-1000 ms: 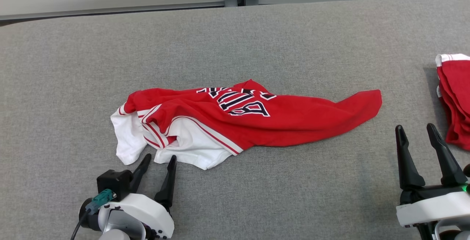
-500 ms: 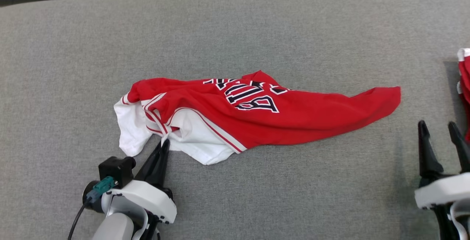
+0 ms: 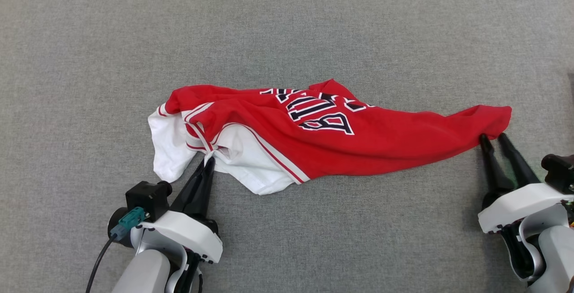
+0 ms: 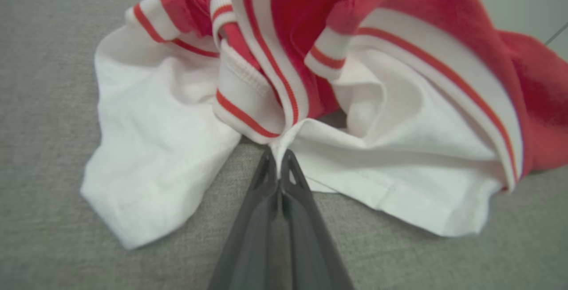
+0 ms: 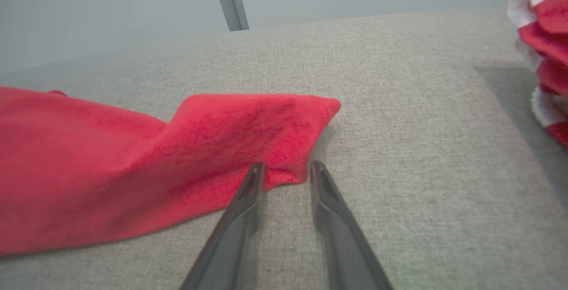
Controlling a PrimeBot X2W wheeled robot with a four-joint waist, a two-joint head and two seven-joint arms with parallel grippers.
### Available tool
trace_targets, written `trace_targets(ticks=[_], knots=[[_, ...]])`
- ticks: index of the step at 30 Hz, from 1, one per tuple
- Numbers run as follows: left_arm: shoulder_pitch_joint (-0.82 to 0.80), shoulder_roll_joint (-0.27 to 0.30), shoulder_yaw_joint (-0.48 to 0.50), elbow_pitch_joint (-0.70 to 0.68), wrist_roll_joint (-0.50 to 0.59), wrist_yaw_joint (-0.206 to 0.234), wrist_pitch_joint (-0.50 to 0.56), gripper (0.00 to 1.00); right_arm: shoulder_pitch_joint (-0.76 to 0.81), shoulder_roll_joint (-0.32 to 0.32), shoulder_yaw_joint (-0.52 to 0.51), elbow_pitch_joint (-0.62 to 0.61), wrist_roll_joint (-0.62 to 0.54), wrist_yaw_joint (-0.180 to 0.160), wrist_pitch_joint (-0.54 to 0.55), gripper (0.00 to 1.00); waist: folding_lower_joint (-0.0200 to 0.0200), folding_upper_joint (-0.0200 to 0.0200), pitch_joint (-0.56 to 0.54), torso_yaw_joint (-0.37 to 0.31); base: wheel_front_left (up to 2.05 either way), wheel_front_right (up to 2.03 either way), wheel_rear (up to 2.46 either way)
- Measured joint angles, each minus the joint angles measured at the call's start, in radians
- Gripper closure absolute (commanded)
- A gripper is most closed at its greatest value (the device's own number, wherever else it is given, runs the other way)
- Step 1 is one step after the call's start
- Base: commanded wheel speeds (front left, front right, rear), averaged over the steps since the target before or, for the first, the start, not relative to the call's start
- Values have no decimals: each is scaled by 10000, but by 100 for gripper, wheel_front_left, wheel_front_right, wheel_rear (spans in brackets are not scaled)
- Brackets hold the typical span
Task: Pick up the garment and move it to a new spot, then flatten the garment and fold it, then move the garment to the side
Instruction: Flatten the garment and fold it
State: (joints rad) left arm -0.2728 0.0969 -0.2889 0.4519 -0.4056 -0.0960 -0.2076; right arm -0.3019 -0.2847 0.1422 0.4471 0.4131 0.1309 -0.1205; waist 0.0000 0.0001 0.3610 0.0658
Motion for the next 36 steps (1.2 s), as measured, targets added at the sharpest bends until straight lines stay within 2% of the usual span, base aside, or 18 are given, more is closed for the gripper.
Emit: trace_targets(ticks=[8,14,18,26,30,36], knots=[[-2,71,125,-376,-58,42,-265,100,-91,-291,353,159,433,0,-566,100,0,0,-80,56,0,0,0],[228,255,362,-1827,23,267,-408,100,429,-525,100,-917,493,0,-1005,100,0,0,-356,89,0,0,0],[232,531,608,-3300,157,464,-451,100,640,-594,-416,-2148,232,0,-1037,100,0,0,-625,65,0,0,0],[-190,907,1131,-6136,174,905,36,100,457,-740,-1390,-4993,-378,0,188,100,0,0,-1323,-137,0,0,0],[-1140,1070,1429,-7114,153,1051,244,100,10,-953,-1634,-6238,-619,0,872,100,0,-1,-1711,-165,0,0,0],[-3022,1329,1492,-7775,182,966,836,100,-616,-1181,-2046,-7532,-736,0,1724,100,0,0,-2318,-145,0,0,0]])
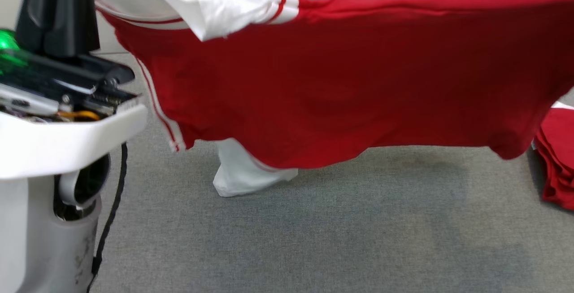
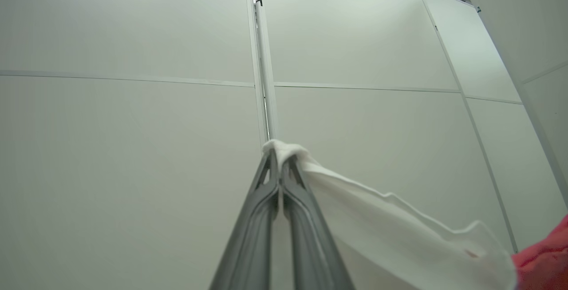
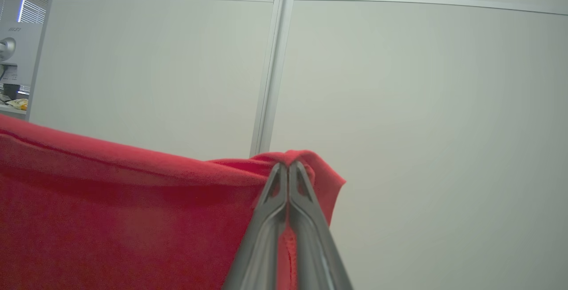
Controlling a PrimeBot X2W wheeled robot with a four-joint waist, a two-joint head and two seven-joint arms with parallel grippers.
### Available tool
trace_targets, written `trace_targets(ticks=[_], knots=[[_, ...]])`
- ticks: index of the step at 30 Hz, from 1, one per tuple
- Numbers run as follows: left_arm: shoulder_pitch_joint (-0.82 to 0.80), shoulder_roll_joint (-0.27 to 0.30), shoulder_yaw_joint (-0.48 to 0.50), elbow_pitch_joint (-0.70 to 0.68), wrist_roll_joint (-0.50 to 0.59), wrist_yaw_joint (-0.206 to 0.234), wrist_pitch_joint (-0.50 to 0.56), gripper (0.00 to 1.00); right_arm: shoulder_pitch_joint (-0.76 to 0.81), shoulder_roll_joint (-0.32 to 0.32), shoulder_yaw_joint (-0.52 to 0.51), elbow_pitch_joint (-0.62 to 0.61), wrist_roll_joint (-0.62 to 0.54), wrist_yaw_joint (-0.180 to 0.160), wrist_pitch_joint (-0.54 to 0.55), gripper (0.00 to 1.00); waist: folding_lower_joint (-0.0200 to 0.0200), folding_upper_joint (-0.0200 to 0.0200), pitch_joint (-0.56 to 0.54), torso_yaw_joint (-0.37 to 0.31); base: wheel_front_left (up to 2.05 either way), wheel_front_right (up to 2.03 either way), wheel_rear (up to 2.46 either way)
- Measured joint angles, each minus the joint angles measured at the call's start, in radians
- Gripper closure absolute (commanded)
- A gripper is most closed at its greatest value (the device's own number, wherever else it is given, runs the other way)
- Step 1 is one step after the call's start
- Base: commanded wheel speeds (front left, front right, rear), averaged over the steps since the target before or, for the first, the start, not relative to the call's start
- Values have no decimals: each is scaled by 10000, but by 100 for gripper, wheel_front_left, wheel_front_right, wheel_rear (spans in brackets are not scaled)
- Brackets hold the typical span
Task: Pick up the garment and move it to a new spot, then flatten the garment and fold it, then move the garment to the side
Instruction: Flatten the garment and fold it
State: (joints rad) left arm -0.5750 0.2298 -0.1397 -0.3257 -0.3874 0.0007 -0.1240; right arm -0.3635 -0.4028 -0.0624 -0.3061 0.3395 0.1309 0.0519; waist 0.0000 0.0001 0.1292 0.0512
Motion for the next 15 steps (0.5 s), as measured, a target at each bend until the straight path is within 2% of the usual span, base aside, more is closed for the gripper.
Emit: trace_targets(ticks=[7,11,15], knots=[[-1216,-10,-71,635,-349,-188,495,100,-210,92,-221,-399,107,0,518,100,0,0,-162,-112,0,0,0],[-2143,-146,-184,1751,-562,-403,608,100,-776,196,-267,-153,261,0,541,100,0,0,141,-121,0,0,0],[-3628,-267,-284,3342,-639,-631,366,100,-2047,278,-111,685,458,0,366,100,0,0,650,-136,0,0,0]])
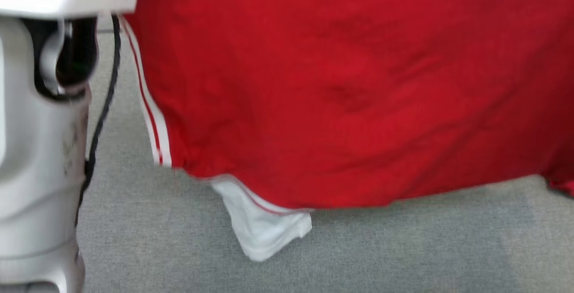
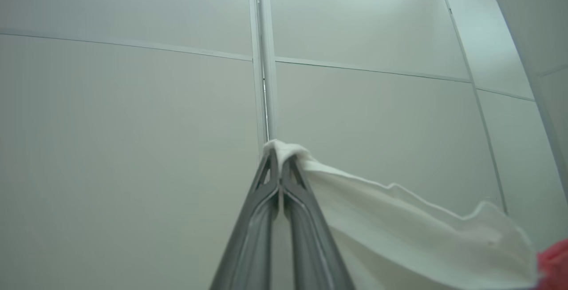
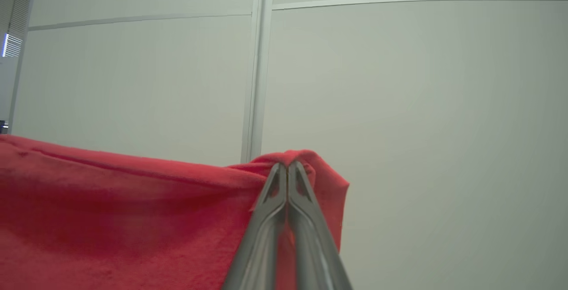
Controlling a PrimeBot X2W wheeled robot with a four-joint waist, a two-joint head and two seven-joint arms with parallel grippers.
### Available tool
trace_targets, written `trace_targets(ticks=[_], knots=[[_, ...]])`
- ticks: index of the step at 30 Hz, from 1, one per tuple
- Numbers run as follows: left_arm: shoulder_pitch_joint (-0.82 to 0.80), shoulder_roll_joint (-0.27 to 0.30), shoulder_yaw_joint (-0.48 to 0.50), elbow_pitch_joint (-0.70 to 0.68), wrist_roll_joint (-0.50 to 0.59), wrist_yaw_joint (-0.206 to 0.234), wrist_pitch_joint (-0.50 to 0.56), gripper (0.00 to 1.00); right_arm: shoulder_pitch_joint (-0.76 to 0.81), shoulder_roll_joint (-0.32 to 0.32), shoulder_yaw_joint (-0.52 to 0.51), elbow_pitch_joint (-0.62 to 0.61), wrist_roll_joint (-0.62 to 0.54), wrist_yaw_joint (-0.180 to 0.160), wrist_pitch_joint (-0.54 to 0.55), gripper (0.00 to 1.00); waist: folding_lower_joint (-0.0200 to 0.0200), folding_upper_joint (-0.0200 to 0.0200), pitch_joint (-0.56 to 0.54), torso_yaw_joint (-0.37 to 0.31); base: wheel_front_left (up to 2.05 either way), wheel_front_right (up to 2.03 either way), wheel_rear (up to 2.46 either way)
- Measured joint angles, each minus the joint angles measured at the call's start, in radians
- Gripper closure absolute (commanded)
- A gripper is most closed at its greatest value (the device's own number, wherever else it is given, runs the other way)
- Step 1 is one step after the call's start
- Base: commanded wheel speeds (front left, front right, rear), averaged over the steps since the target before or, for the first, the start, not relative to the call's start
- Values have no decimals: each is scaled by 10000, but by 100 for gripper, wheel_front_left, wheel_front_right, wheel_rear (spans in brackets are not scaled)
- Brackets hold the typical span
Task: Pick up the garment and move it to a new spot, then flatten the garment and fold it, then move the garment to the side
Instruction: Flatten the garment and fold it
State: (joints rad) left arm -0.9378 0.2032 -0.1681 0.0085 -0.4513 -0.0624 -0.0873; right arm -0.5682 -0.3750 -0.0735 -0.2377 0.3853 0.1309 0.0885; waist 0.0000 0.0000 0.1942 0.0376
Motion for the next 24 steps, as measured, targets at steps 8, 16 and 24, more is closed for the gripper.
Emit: trace_targets(ticks=[8,16,24], knots=[[-2894,-63,-67,3812,270,-288,-1193,100,-3609,502,1536,3379,190,0,-1039,100,0,0,751,-325,0,0,0],[-4416,-205,213,6920,178,-397,-1618,100,-6028,1162,3214,7302,512,0,-2151,100,0,0,1172,-586,0,0,0],[-3150,-968,378,9455,-422,-591,-1728,100,-6095,1783,4602,10886,1152,0,-2947,100,0,0,1874,-179,0,0,0]])
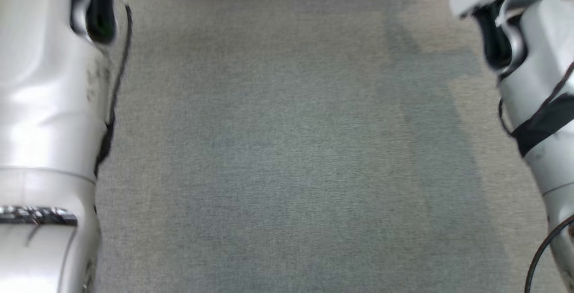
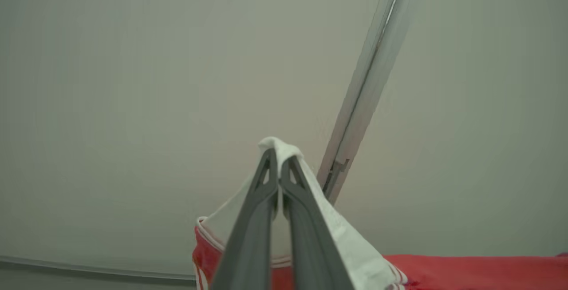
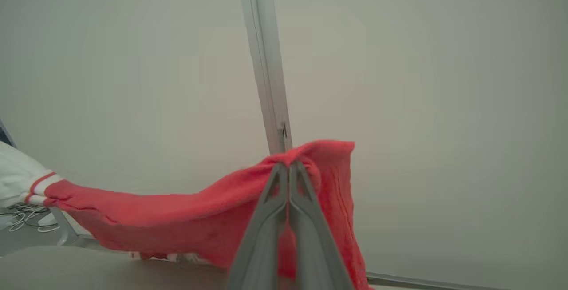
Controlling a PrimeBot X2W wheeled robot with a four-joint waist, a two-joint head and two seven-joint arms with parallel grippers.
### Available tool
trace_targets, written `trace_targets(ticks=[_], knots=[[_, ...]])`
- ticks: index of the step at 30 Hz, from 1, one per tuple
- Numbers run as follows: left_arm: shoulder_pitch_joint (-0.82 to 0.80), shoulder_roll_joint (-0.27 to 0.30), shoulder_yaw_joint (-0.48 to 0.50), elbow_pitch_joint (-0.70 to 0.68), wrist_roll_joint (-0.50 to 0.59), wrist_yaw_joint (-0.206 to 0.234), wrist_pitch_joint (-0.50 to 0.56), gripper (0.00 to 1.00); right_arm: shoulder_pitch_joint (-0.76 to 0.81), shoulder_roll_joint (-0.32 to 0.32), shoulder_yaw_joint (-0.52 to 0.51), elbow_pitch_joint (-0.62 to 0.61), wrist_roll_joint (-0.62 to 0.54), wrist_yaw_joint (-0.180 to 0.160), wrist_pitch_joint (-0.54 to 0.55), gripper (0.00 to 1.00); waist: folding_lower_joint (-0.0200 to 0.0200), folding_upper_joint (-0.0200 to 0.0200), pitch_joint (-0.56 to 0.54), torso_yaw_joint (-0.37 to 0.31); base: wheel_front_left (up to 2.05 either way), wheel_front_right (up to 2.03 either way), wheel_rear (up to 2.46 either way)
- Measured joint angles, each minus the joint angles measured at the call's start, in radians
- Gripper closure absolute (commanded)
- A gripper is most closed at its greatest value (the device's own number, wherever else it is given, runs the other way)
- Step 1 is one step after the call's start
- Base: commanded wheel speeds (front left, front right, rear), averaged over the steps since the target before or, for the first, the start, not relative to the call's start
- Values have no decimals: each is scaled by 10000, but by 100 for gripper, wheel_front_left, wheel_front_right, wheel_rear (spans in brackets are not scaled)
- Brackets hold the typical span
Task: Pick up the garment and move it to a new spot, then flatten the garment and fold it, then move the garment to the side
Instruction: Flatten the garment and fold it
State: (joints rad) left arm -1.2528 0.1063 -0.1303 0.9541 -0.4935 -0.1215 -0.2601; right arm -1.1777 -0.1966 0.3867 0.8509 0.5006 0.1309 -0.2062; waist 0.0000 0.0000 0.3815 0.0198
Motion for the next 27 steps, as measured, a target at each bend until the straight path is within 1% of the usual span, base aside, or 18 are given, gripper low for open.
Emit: trace_targets(ticks=[3,6,9,13,17,21,26,27], knots=[[646,-207,75,556,-174,-19,-15,100,361,148,211,1049,290,-2,-201,100,0,0,241,200,0,0,0],[1257,-334,90,968,-282,-52,-13,100,659,293,525,1626,562,0,-332,100,0,0,429,317,0,0,0],[1507,-341,153,1043,-290,-54,-15,100,863,316,790,1772,798,0,-447,100,0,0,495,366,0,0,0],[1757,-322,165,863,-209,-82,-17,100,1140,219,976,1628,1043,0,-512,100,0,0,417,354,0,0,0],[2568,-336,244,140,-224,-82,-17,100,2071,-136,711,552,1250,-2,-537,100,0,0,62,382,0,0,0],[4017,-230,430,-970,-180,-82,-15,100,3719,-293,307,-731,1185,0,-537,100,0,0,-486,400,0,0,0],[6427,-54,696,-2792,52,-82,-15,100,5934,-374,25,-2422,869,0,-535,100,0,0,-1250,362,0,0,0],[7416,0,846,-3547,198,-82,-15,100,6824,-384,-148,-3081,769,0,-537,100,0,0,-1542,340,0,0,0]])
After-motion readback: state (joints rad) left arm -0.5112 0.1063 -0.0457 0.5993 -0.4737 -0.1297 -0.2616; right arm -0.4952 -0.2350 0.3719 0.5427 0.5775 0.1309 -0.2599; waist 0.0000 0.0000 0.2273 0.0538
